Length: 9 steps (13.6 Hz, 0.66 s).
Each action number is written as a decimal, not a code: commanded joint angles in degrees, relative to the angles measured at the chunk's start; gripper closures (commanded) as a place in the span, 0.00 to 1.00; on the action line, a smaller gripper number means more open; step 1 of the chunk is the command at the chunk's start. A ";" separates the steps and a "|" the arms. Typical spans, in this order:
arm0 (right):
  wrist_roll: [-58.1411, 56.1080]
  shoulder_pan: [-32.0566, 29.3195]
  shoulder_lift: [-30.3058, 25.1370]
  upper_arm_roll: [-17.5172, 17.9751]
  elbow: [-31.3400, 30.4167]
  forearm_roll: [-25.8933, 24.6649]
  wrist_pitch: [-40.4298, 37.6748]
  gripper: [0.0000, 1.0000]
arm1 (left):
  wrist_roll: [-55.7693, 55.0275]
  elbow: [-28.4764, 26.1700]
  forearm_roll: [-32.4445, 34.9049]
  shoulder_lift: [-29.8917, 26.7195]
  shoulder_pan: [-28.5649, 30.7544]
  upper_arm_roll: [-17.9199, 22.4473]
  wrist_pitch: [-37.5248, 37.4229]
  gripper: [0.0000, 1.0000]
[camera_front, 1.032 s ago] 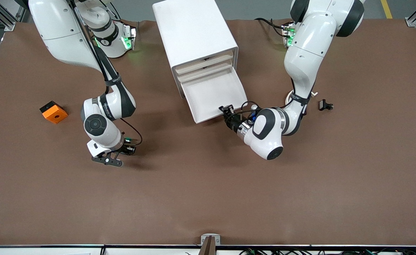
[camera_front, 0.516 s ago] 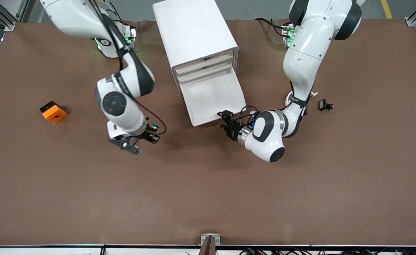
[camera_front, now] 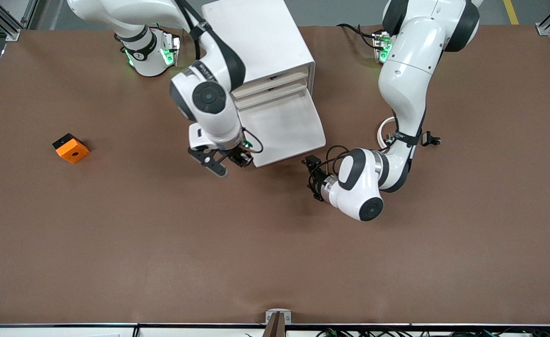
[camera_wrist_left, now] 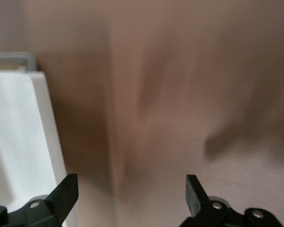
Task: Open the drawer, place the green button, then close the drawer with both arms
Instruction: 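Withdraw the left gripper while the right gripper carries the button to the drawer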
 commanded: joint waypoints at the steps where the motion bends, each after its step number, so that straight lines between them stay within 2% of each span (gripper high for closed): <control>1: 7.12 3.92 0.45 -0.61 1.02 -0.48 -0.35 1.00 | 2.08 0.45 7.18 -4.60 -1.54 1.22 -0.21 0.00; 5: 16.70 8.67 2.99 -0.78 1.64 -2.58 -0.17 1.00 | 15.50 0.36 9.91 -12.42 2.24 2.89 -0.74 0.00; 7: 21.44 10.25 5.27 -0.78 3.30 -3.20 -0.08 1.00 | 26.04 0.27 16.74 -16.03 2.59 2.80 -0.74 0.00; 9: 24.97 11.49 8.08 -0.78 5.50 -4.60 -0.08 1.00 | 33.79 0.18 20.19 -18.76 3.90 2.80 -0.91 0.00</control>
